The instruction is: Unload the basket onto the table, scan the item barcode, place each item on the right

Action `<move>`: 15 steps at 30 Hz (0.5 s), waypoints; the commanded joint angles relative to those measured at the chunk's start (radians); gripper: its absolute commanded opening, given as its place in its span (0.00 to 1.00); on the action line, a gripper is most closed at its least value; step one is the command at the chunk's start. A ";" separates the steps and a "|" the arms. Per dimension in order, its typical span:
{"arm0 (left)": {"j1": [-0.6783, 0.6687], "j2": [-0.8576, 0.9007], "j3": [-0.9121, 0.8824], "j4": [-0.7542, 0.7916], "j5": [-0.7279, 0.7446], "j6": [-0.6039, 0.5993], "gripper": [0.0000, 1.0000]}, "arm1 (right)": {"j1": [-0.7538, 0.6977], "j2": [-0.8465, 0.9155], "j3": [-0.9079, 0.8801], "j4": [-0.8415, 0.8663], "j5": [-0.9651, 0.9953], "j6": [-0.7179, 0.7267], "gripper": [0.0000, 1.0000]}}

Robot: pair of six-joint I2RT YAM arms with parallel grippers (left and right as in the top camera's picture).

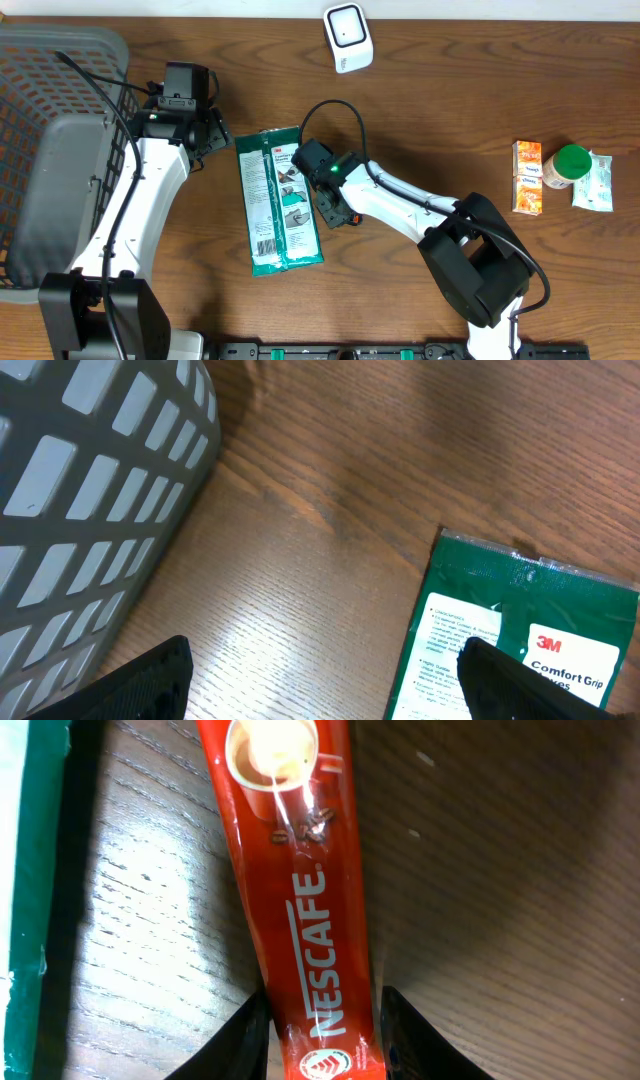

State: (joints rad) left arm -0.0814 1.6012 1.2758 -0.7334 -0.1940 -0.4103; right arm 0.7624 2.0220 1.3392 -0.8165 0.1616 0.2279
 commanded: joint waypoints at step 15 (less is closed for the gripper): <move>0.000 0.000 0.005 -0.003 -0.017 0.010 0.85 | 0.017 -0.040 0.079 -0.080 0.006 -0.066 0.29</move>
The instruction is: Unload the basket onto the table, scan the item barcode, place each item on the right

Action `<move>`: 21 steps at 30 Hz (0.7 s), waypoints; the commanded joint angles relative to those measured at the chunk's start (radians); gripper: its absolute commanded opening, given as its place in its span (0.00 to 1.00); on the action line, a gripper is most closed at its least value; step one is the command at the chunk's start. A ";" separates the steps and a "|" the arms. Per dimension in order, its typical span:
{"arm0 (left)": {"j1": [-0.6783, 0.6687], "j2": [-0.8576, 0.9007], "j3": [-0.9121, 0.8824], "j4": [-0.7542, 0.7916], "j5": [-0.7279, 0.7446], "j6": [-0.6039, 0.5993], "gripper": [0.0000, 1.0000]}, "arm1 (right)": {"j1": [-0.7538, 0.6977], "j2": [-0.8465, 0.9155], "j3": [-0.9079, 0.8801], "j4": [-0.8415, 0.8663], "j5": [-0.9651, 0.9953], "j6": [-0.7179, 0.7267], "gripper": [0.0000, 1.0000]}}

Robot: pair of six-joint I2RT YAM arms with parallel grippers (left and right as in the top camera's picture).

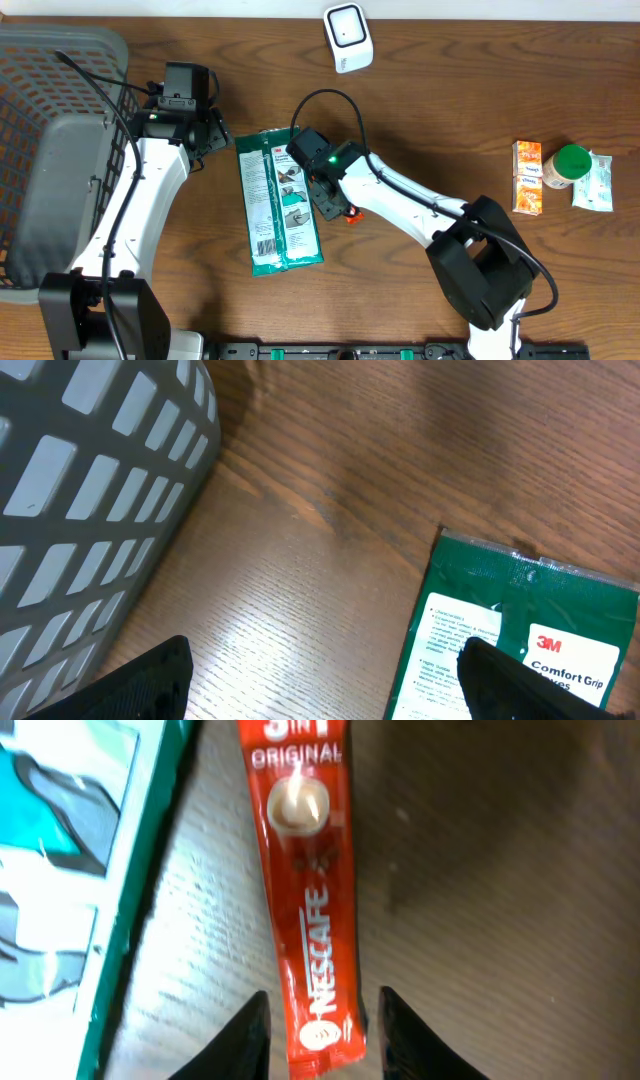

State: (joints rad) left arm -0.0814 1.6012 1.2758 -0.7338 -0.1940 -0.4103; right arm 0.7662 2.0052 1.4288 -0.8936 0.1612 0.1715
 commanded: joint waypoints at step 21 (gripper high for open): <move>0.000 0.000 0.005 -0.003 -0.017 0.010 0.85 | 0.029 -0.023 -0.185 0.174 0.035 -0.008 0.10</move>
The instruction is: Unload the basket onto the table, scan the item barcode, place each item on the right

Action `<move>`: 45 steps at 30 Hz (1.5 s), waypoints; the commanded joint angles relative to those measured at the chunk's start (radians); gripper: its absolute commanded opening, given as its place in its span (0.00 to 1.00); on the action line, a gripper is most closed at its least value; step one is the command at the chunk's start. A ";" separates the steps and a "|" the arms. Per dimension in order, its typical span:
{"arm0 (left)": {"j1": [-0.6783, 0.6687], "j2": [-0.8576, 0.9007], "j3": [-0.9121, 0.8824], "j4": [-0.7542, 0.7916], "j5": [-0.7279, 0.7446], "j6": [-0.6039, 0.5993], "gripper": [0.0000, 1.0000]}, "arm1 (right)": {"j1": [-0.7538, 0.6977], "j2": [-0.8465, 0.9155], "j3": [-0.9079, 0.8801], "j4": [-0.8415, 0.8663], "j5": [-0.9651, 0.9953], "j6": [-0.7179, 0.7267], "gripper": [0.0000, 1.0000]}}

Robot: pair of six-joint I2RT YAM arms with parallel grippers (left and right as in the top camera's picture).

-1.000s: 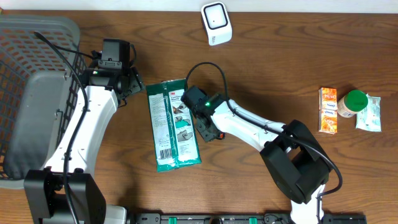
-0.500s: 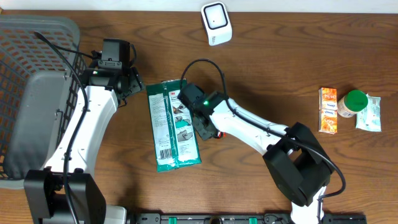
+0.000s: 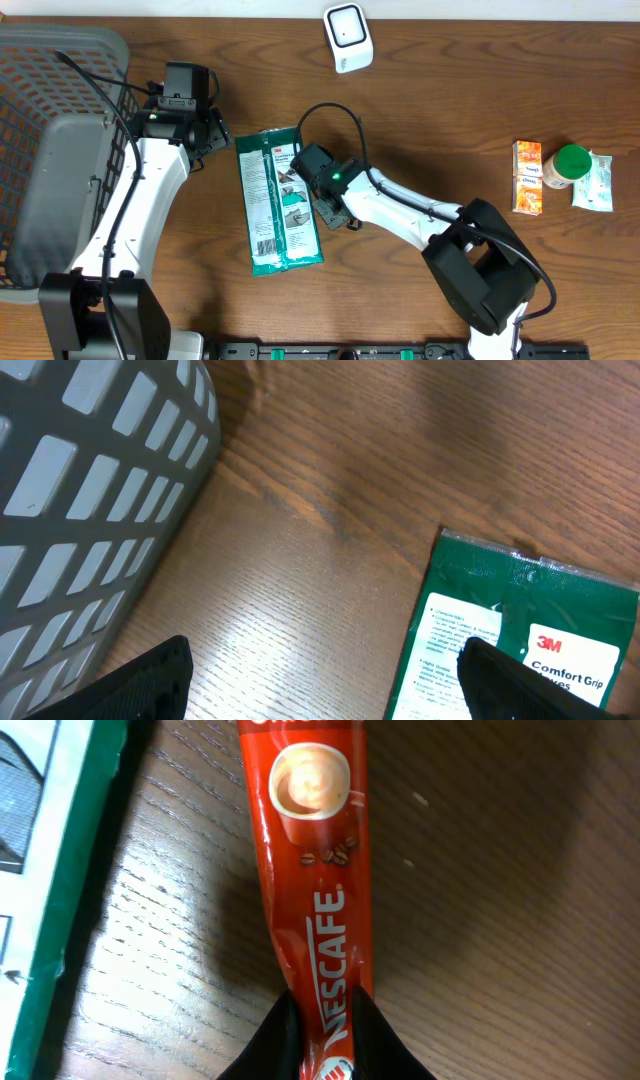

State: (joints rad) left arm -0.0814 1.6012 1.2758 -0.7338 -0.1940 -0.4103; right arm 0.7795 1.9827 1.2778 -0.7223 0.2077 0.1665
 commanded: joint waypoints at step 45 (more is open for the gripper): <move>0.000 0.000 0.005 -0.003 -0.017 0.010 0.85 | -0.561 -0.279 -0.160 -0.217 -0.856 -0.451 0.24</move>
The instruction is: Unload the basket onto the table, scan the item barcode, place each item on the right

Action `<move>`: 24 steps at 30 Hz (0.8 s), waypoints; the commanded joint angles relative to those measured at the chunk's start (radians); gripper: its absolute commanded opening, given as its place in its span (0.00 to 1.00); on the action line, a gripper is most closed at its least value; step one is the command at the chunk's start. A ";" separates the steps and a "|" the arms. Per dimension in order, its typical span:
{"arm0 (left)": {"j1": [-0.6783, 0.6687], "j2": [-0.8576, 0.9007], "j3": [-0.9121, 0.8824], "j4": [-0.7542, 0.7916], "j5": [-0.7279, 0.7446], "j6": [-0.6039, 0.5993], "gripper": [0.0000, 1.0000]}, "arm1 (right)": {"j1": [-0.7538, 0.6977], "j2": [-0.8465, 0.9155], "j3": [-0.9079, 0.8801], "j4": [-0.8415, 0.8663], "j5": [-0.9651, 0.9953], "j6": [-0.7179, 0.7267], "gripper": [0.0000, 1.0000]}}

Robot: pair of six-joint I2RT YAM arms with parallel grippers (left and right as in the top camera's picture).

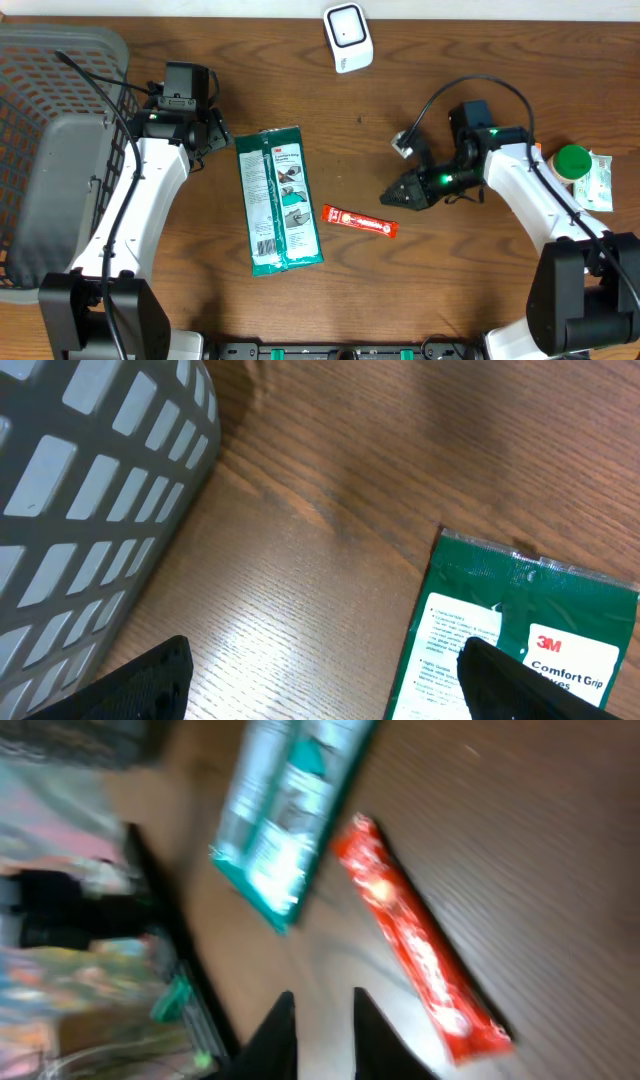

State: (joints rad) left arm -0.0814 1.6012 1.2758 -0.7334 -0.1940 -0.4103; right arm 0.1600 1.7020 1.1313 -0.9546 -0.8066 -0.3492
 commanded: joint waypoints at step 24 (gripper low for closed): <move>0.000 0.000 0.005 -0.003 -0.017 0.010 0.85 | 0.639 0.002 -0.252 0.364 1.159 0.206 0.37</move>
State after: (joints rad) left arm -0.0814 1.6012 1.2758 -0.7338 -0.1936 -0.4103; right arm 0.7914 1.7023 0.9195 -0.6323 0.2161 -0.1612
